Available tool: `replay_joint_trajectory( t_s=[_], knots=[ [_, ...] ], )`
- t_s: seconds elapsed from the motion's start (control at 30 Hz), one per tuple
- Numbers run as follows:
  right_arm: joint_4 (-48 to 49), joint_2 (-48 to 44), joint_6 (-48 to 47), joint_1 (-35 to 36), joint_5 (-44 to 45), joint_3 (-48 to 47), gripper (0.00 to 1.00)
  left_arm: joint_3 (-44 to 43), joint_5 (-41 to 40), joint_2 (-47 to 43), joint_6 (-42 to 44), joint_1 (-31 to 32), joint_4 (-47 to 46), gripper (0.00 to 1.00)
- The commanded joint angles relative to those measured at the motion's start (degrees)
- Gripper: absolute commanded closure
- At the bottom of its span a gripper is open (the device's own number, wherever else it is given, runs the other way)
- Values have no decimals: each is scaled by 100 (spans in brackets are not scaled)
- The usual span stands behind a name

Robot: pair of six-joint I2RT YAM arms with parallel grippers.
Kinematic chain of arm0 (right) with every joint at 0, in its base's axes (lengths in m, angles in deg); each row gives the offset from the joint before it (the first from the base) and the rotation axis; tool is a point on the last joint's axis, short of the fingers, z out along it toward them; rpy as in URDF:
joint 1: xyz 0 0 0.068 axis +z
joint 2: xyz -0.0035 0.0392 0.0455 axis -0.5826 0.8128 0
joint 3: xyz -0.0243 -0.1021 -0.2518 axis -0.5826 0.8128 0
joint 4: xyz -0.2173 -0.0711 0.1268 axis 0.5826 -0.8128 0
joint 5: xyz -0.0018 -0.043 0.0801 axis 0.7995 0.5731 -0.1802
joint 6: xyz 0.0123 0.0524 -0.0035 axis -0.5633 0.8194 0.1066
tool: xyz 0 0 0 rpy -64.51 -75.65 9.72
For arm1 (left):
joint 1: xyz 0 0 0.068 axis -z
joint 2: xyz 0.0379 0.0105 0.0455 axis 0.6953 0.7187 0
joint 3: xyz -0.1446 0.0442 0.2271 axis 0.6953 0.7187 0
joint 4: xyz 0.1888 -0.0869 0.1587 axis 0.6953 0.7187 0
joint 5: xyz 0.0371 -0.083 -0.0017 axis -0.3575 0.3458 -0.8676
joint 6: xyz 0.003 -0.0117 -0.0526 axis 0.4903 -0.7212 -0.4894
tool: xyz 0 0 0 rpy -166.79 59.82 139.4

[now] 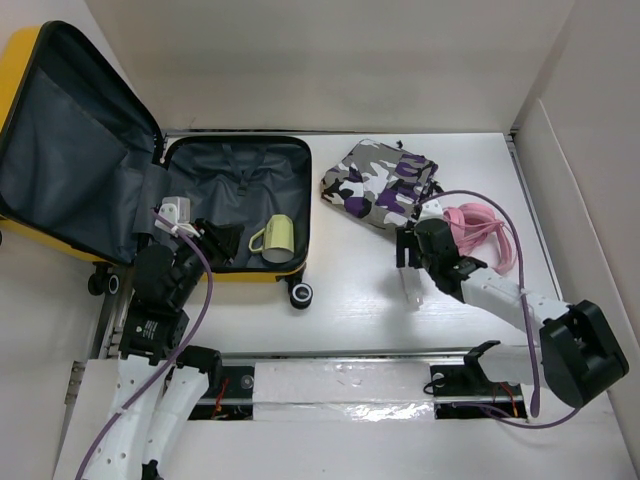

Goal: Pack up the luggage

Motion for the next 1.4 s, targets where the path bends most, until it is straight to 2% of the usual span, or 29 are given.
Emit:
replay_joint_trajectory(
  t_s=[0.0,0.07,0.23,0.33,0.37,0.4,0.5,0.67,0.77,0.87,1.0,1.03,1.13,1.17,1.27,1.37],
  knots=[
    [218,112,325,-80,-508,-81,21,-135,-35,-87,9,27,-112,74],
    [305,253,369,-160,-850,-54,23,-135,-35,-96,9,27,-103,74],
    [429,701,440,-212,-949,-107,25,-135,-70,-131,18,89,-94,74],
    [482,877,466,-212,-1001,-168,31,-144,-70,-148,18,89,-85,74],
    [508,904,466,-212,-1028,-177,50,-144,-78,-148,18,89,-85,74],
    [500,913,457,-212,-1054,-186,59,-153,-96,-157,18,89,-77,74],
    [430,659,466,-117,-1019,-169,73,-153,-122,-166,35,141,-59,74],
    [568,-377,623,542,-1394,-361,74,-171,-140,-175,18,141,-50,74],
    [990,-318,730,991,-1914,-922,73,-171,-149,-184,18,141,-59,74],
    [1446,296,747,1457,-2194,-1860,73,-153,-166,-210,9,141,-41,74],
    [2273,1534,1028,1879,-2443,-3110,71,-153,-193,-219,-8,141,-50,74],
    [2414,2102,1107,1940,-2478,-3365,71,-153,-201,-227,-9,141,-50,74],
    [3308,3123,1676,2265,-2015,-4331,72,-162,-193,-236,-35,141,-50,74],
    [3451,3380,1818,2266,-1969,-4334,72,-162,-193,-236,-35,141,-50,74],
    [3480,4449,2310,2337,-1810,-5325,72,-170,-228,-236,-17,194,-33,74],
    [3296,5138,2644,2451,-1766,-6275,72,-171,-228,-228,-9,247,-33,74]
  ],
)
